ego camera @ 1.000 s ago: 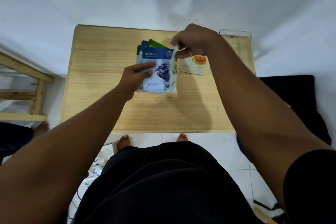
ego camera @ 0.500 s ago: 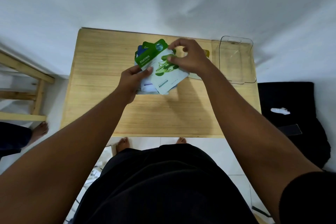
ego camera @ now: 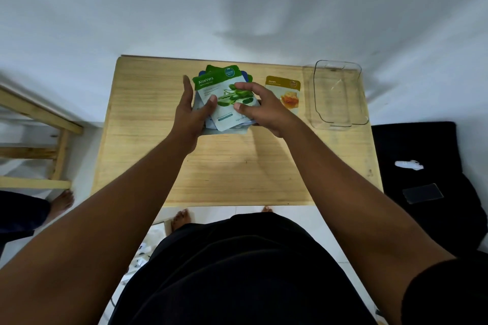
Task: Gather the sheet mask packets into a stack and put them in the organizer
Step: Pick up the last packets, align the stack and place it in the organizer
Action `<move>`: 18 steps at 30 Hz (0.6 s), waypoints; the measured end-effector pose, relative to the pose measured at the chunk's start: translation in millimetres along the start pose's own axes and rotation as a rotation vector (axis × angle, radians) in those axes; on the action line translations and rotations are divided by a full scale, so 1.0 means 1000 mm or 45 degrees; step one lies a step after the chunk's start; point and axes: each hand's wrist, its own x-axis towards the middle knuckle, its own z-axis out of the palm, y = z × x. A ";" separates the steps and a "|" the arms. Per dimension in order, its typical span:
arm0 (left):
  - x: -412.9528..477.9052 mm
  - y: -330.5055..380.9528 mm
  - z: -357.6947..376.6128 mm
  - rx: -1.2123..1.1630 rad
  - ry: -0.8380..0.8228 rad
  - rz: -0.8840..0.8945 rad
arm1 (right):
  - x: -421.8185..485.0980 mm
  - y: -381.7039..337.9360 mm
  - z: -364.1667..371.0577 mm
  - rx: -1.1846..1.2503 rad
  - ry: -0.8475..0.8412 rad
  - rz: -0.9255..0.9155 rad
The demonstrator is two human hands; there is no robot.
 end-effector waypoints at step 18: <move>0.018 0.000 -0.008 -0.072 0.034 -0.033 | 0.008 0.005 -0.011 0.185 0.131 0.042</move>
